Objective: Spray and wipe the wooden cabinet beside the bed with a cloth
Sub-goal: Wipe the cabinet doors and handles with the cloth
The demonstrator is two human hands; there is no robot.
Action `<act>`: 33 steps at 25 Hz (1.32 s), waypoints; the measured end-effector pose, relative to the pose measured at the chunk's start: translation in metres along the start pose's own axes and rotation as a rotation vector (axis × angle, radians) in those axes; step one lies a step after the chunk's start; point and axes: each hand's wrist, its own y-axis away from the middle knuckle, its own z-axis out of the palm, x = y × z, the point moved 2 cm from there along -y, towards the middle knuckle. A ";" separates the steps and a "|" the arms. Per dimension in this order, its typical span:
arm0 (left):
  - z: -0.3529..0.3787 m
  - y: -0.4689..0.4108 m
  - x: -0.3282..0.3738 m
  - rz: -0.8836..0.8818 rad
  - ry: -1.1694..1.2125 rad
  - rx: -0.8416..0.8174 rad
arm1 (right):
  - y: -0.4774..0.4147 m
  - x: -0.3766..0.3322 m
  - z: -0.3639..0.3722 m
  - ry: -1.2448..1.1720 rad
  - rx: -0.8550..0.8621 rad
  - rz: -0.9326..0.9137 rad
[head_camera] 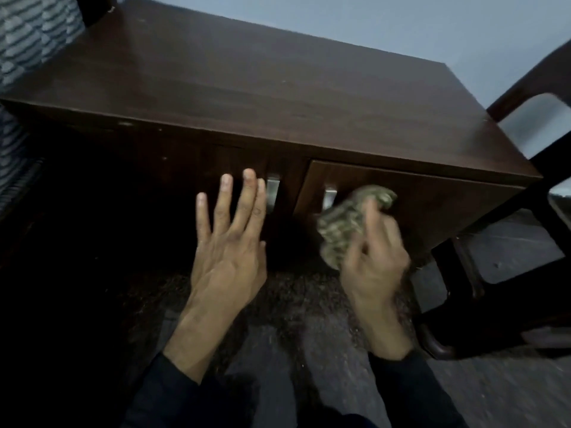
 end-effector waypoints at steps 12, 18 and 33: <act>-0.004 0.000 -0.007 0.016 -0.025 0.019 | 0.013 -0.020 0.029 -0.143 0.044 0.123; 0.000 0.001 -0.009 0.047 0.015 0.014 | 0.038 -0.043 0.066 -0.283 0.080 0.463; 0.001 0.001 -0.007 0.031 -0.004 0.044 | 0.005 -0.035 0.044 -0.037 0.130 -0.044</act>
